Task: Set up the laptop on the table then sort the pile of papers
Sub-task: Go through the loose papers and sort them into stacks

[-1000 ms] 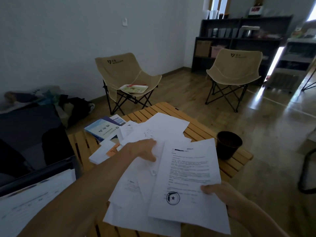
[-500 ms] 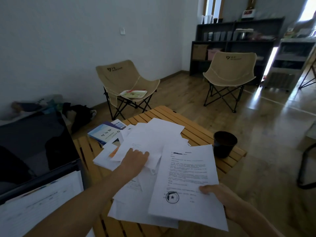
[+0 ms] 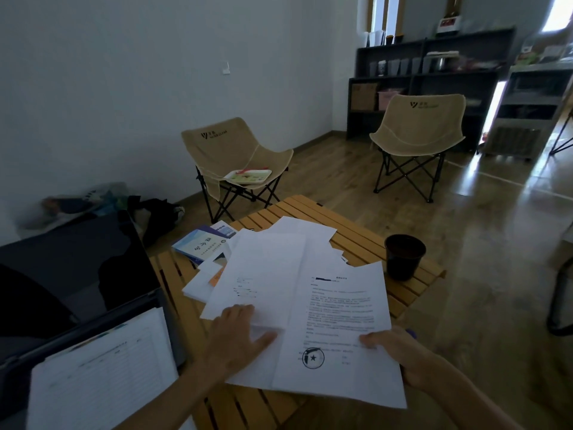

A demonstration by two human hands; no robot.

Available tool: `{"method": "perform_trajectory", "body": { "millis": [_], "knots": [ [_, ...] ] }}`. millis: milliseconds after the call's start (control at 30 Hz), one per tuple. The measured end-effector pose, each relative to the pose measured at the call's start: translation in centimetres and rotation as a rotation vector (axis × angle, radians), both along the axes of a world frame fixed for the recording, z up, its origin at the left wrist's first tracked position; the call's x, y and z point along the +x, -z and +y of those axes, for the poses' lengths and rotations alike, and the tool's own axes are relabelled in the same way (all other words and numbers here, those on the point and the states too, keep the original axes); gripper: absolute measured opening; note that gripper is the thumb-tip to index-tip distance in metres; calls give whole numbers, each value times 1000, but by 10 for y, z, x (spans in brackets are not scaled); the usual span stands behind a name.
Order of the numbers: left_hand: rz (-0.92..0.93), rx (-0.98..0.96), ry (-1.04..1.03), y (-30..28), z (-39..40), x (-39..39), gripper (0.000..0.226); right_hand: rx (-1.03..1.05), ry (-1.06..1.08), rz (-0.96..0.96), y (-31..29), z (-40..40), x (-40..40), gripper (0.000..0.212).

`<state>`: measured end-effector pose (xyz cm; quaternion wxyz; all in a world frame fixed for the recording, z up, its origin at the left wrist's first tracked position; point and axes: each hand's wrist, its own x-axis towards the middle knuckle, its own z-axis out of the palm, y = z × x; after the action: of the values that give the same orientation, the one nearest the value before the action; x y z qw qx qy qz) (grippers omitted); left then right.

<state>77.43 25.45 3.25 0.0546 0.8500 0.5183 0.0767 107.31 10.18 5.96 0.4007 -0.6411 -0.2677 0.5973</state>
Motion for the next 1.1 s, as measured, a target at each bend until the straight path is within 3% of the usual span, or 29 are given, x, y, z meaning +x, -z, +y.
{"method": "perform_trajectory", "body": {
  "millis": [100, 233, 333, 467, 533, 600, 667, 733, 867, 1000, 1100],
  "knots": [
    [-9, 163, -12, 3, -16, 5, 71, 2, -13, -5, 1, 1, -1, 35],
    [83, 302, 42, 18, -14, 4, 20, 2, -1, -8, 4, 2, -3, 35],
    [43, 246, 49, -16, -12, 7, 17, 4, 3, -18, 3, 2, -5, 32],
    [-412, 249, 187, -105, -29, 14, 4, 8, 26, -51, 0, 3, -8, 29],
    [-678, 105, 217, -149, -39, 15, 11, 19, 35, -48, -3, 3, -10, 29],
    [-1056, -105, 123, -170, -37, 13, 15, 19, 47, -33, -4, 1, -11, 29],
    [-1229, -255, -18, -172, -27, 11, 21, 15, 47, -46, -7, 0, -13, 28],
    [-1125, -331, -122, -161, -16, 14, 16, 27, 55, -55, -12, -2, -16, 27],
    [-727, -397, -170, -122, 14, 23, 10, 125, 127, -50, -17, -12, -21, 12],
    [-378, -280, -32, -100, 45, 40, 19, 102, 252, 120, -9, -7, -15, 32],
    [-266, -239, 96, -93, 59, 78, 19, 62, 247, 205, -6, -1, -10, 50]
  ]
}}
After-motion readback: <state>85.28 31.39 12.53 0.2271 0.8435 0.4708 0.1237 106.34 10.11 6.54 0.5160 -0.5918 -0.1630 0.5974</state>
